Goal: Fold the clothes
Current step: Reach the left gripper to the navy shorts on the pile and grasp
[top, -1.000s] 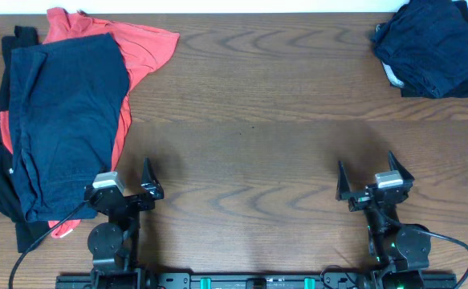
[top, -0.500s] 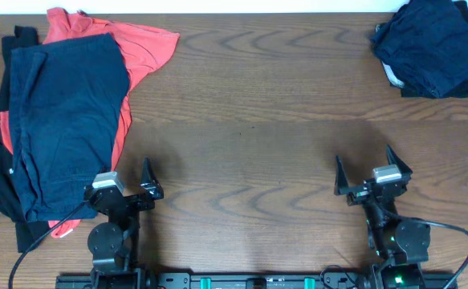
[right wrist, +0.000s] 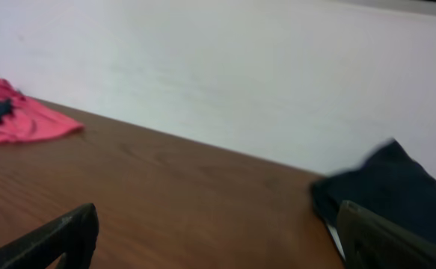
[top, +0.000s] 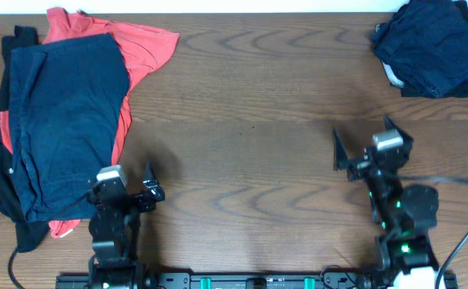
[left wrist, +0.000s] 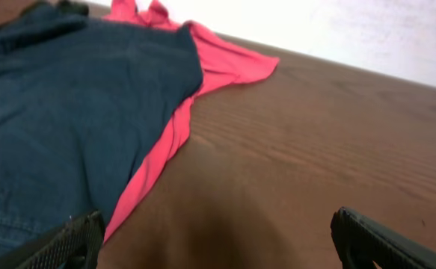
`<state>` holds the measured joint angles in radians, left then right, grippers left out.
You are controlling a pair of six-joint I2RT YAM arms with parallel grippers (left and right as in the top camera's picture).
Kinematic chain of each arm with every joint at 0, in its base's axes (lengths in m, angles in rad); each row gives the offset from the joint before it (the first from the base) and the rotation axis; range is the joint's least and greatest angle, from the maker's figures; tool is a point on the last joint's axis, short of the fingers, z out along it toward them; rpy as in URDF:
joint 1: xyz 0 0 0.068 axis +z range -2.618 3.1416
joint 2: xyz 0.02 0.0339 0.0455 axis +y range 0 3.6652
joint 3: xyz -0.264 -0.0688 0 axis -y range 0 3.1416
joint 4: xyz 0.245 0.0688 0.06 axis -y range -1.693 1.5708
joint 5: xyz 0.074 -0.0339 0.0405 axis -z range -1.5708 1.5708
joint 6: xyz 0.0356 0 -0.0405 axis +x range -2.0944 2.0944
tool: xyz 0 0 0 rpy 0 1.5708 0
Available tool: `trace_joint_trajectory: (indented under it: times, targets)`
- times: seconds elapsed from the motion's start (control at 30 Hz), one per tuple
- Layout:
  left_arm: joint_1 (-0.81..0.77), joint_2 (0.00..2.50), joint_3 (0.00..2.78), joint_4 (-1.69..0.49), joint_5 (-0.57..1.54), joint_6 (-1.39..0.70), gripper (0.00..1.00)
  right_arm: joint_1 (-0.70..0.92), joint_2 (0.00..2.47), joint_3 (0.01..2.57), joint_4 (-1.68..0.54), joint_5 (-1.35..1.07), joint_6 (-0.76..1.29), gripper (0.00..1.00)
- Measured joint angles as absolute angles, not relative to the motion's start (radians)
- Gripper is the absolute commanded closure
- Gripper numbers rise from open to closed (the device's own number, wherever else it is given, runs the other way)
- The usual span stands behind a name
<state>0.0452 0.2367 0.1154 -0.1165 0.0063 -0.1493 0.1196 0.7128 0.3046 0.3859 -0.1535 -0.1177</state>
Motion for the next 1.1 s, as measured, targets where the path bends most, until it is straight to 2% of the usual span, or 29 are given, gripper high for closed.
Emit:
trace_joint_trajectory:
  times: [0.2,0.3,0.7,0.83,1.1]
  targets:
    - [0.045,0.496,0.371,-0.194,0.000,-0.149,0.02,0.120,0.941,0.514,0.371,-0.294,-0.117,0.01]
    - [0.045,0.636,0.530,-0.274,0.007,-0.149,0.02,0.120,1.053,0.651,0.287,-0.374,-0.109,0.01]
    - [0.121,1.240,1.225,-0.849,0.114,-0.143,0.02,0.120,1.394,1.234,-0.418,-0.524,-0.141,0.01]
    - [0.175,1.351,1.333,-0.855,0.143,-0.121,0.02,0.120,1.438,1.293,-0.460,-0.529,-0.173,0.01]
    - [0.322,1.456,1.342,-0.768,0.166,-0.087,0.01,0.120,1.453,1.296,-0.461,-0.540,-0.189,0.01]
